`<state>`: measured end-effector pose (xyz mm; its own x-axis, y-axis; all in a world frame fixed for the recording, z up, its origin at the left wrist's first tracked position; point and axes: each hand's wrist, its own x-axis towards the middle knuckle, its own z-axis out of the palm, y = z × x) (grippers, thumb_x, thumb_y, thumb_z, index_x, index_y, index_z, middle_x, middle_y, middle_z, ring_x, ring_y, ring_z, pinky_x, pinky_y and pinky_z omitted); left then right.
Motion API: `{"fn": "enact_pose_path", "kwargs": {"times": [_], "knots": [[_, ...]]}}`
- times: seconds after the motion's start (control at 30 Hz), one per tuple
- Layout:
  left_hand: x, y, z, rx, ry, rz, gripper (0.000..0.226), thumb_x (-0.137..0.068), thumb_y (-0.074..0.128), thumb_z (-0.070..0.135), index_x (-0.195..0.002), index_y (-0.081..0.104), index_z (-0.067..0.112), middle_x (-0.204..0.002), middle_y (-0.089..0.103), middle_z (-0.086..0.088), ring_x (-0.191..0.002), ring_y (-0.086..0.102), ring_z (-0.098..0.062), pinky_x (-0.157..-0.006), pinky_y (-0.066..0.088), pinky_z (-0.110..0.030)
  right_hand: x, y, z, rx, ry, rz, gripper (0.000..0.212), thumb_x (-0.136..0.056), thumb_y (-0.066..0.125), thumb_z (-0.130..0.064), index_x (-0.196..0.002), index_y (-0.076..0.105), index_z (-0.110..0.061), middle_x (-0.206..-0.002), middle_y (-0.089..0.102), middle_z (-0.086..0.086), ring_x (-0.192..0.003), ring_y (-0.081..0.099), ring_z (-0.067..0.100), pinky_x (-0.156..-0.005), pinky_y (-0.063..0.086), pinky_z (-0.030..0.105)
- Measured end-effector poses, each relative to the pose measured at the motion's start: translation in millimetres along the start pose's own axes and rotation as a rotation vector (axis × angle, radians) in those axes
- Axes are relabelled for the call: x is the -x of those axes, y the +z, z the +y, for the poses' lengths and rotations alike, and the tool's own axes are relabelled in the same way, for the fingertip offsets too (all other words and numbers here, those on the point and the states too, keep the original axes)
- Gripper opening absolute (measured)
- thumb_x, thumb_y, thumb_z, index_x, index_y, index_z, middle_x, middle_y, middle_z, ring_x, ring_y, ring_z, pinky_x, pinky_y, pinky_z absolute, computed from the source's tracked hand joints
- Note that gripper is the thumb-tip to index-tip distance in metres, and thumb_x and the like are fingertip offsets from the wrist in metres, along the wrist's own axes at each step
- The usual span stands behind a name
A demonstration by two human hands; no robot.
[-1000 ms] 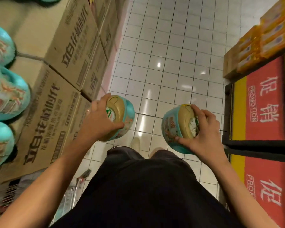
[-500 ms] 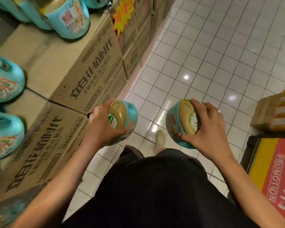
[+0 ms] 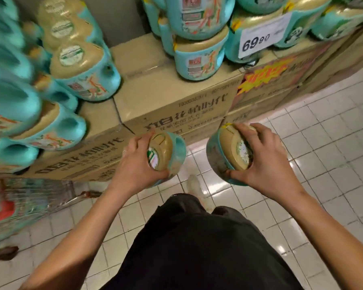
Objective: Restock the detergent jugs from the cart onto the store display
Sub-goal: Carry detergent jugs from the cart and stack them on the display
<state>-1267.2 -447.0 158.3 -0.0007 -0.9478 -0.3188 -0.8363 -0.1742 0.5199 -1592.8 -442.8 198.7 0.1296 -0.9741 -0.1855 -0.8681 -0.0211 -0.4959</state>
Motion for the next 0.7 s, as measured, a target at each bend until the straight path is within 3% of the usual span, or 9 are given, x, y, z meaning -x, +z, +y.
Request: {"fn": "enact_pose_path", "kwargs": {"times": [0.13,0.37,0.57,0.7], "knots": [[-23,-30,-15,-0.018,0.014,0.080,0.122,-0.052,0.075,0.071,-0.158,0.019,0.049,-0.144,0.040,0.006,-0.129,0.047,-0.029,-0.102,0.046,-0.046,-65,-4,-32,0.016,-0.138,-0.034,0.120,-0.057,0.091,-0.058,-0.160,0.030,-0.043,-0.152,0.037,0.003,-0.137,0.039,0.031,-0.113,0.041,0.052],[-59,-86,-29,-0.168,0.017,0.118,0.126,-0.050,0.072,0.066,-0.161,0.013,0.051,-0.151,0.036,0.008,-0.134,0.038,-0.029,-0.105,0.048,-0.052,-166,-11,-93,0.074,-0.371,-0.055,0.119,-0.058,0.091,-0.054,-0.160,0.028,-0.044,-0.154,0.036,0.005,-0.141,0.037,0.033,-0.112,0.041,0.054],[-96,-129,-34,-0.374,0.039,0.048,0.121,-0.050,0.058,0.075,-0.160,0.015,0.048,-0.157,0.032,0.001,-0.142,0.032,-0.032,-0.107,0.042,-0.058,-244,-6,-138,0.115,-0.492,-0.097,0.118,-0.058,0.089,-0.052,-0.159,0.030,-0.040,-0.153,0.037,0.008,-0.137,0.040,0.036,-0.109,0.043,0.055],[-126,-149,-36,-0.521,0.012,-0.052,0.123,-0.056,0.082,0.061,-0.160,0.019,0.042,-0.161,0.029,-0.001,-0.149,0.027,-0.032,-0.117,0.029,-0.054,-289,5,-160,0.174,-0.571,-0.166,0.118,-0.059,0.089,-0.051,-0.160,0.030,-0.039,-0.158,0.034,0.009,-0.140,0.037,0.036,-0.109,0.043,0.055]]}}
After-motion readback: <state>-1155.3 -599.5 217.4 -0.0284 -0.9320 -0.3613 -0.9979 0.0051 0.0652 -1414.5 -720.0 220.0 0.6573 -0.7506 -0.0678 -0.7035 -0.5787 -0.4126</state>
